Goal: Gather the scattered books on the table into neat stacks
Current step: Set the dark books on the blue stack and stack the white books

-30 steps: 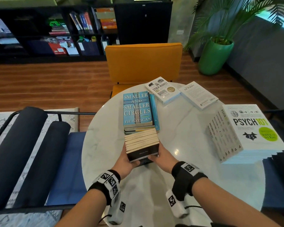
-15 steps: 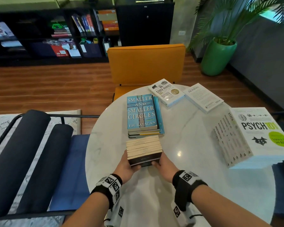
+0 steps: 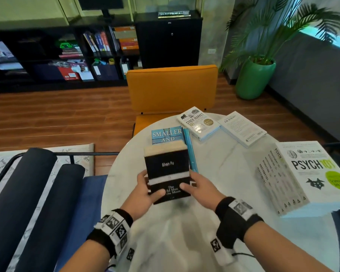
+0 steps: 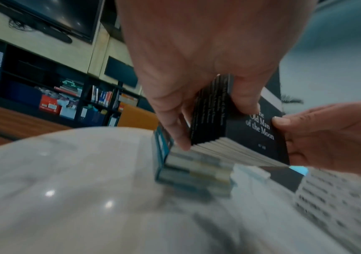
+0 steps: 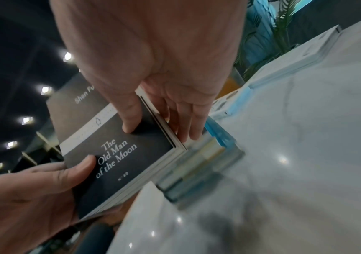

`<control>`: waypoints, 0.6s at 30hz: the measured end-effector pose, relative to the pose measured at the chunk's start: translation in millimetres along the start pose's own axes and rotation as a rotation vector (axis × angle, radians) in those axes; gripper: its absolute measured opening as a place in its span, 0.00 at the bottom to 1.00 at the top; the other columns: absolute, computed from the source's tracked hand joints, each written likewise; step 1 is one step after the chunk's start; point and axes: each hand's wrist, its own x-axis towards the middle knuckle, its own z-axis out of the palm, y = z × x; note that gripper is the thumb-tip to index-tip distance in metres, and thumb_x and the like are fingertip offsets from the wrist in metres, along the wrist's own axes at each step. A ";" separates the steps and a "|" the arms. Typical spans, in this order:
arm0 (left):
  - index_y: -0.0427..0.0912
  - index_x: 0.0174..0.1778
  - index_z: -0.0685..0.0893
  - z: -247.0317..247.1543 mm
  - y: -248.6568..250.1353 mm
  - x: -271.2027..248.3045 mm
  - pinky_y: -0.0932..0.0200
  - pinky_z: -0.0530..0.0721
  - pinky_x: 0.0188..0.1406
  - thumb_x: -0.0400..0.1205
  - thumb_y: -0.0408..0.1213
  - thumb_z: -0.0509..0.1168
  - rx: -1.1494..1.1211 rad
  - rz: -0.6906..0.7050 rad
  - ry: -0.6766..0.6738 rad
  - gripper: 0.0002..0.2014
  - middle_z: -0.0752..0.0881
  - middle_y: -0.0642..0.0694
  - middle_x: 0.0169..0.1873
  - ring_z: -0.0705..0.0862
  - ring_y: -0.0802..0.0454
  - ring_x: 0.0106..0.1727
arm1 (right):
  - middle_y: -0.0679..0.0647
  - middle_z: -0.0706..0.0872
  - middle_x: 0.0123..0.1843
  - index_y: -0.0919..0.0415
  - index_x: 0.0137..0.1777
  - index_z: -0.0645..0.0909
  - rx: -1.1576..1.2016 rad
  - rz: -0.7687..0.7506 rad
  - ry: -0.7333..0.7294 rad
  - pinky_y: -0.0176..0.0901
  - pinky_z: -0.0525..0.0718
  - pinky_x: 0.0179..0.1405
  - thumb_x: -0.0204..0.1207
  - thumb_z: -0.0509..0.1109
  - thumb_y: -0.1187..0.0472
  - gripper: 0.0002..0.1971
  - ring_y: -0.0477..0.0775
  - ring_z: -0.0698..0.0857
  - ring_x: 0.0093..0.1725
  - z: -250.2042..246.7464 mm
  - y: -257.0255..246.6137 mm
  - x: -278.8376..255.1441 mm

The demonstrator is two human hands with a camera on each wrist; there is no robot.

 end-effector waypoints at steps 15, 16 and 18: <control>0.42 0.57 0.84 -36.6 52.7 108.1 0.57 0.88 0.43 0.80 0.45 0.70 -0.090 -0.189 0.076 0.14 0.89 0.45 0.51 0.87 0.51 0.50 | 0.55 0.90 0.45 0.60 0.48 0.86 0.188 0.258 0.192 0.48 0.87 0.51 0.75 0.70 0.47 0.16 0.53 0.88 0.44 -21.3 -42.7 111.2; 0.42 0.57 0.85 -35.5 51.4 109.8 0.55 0.88 0.45 0.79 0.45 0.71 -0.108 -0.223 0.074 0.14 0.89 0.44 0.53 0.87 0.50 0.52 | 0.55 0.90 0.44 0.60 0.45 0.86 0.185 0.271 0.204 0.49 0.87 0.51 0.75 0.71 0.46 0.15 0.54 0.88 0.43 -20.3 -42.1 114.0; 0.41 0.56 0.85 -33.8 49.5 111.9 0.58 0.87 0.41 0.80 0.45 0.70 -0.141 -0.258 0.067 0.14 0.89 0.43 0.53 0.86 0.51 0.51 | 0.53 0.89 0.41 0.58 0.38 0.85 0.148 0.285 0.215 0.49 0.86 0.50 0.75 0.70 0.46 0.15 0.54 0.88 0.44 -19.3 -41.4 118.0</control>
